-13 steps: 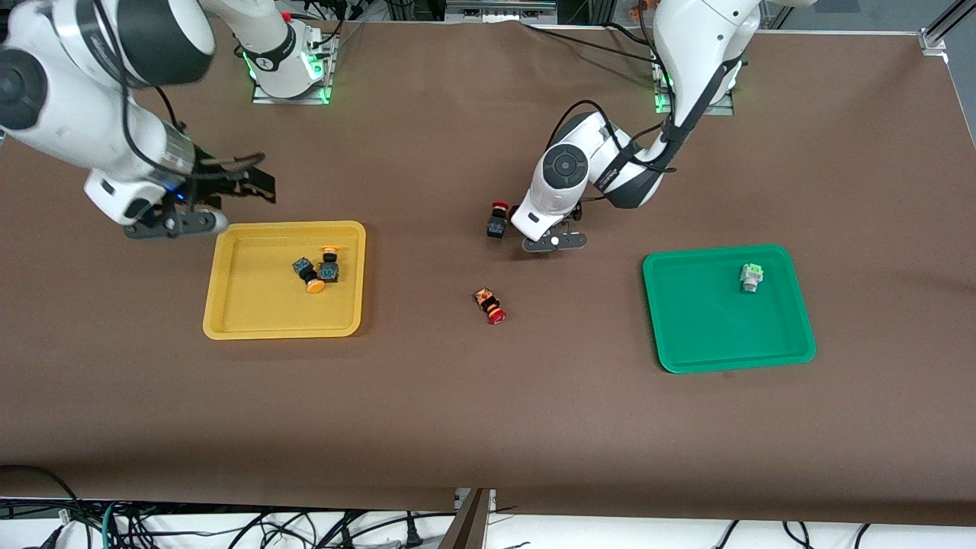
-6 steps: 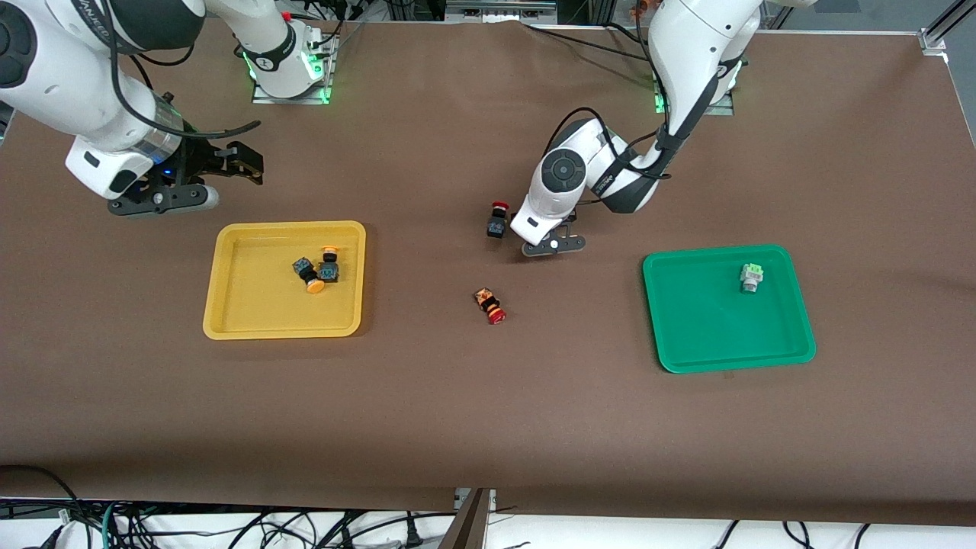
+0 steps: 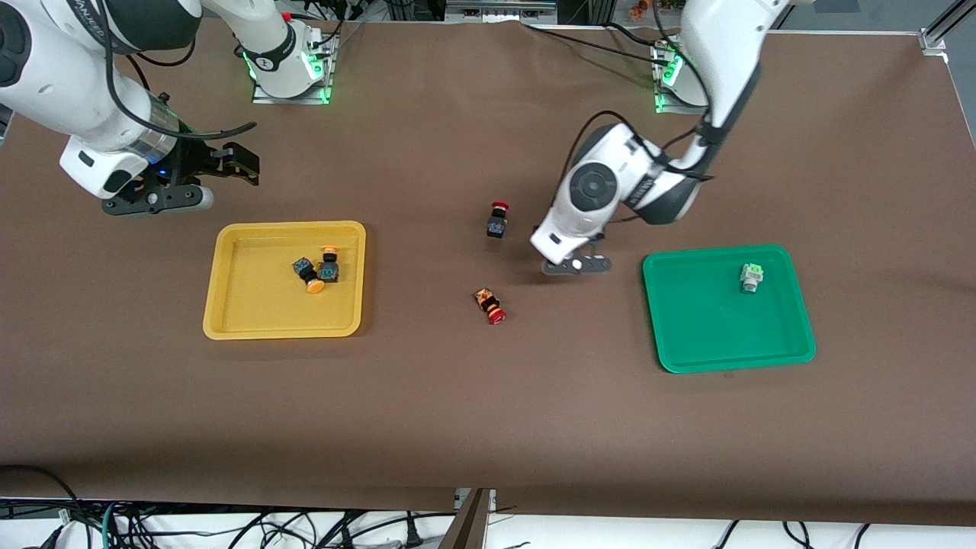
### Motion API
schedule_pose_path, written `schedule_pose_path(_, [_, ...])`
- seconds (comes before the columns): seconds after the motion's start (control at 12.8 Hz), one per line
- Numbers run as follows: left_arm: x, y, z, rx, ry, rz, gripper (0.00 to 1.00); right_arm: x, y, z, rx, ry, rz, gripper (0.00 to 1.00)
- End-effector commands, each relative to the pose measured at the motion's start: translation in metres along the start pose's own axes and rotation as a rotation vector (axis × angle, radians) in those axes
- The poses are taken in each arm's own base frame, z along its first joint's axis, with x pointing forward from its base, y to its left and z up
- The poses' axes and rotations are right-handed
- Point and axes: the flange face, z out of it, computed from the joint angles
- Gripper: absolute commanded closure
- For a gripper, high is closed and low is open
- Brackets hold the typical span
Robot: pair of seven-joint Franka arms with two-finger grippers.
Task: Place green and yellow buttons in trays
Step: 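Grasp the second green button with the left gripper and carry it to the green tray, then release the green button in the green tray and raise both grippers away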
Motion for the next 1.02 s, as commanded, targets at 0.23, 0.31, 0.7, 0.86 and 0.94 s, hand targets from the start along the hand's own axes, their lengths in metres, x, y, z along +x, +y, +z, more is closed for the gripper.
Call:
schedule_pose_path(0.23, [0.050, -0.164, -0.002, -0.020, -0.064, 0.272, 1.00, -0.002, -0.003, -0.016, -0.020, 0.033, -0.009, 0.01])
schedule_pose_path(0.31, [0.056, -0.186, 0.003, -0.015, -0.065, 0.286, 1.00, 0.001, -0.002, -0.019, -0.020, 0.039, -0.008, 0.01])
schedule_pose_path(0.7, [0.061, -0.228, 0.051, -0.018, -0.047, 0.304, 0.80, 0.017, 0.003, -0.025, -0.021, 0.054, 0.006, 0.01])
schedule_pose_path(0.86, [0.063, -0.228, 0.044, -0.018, -0.037, 0.286, 0.08, 0.022, 0.004, -0.042, -0.033, 0.089, 0.005, 0.01])
schedule_pose_path(0.94, [0.067, -0.229, 0.034, -0.019, -0.020, 0.285, 0.00, 0.021, 0.005, -0.045, -0.032, 0.094, 0.005, 0.01])
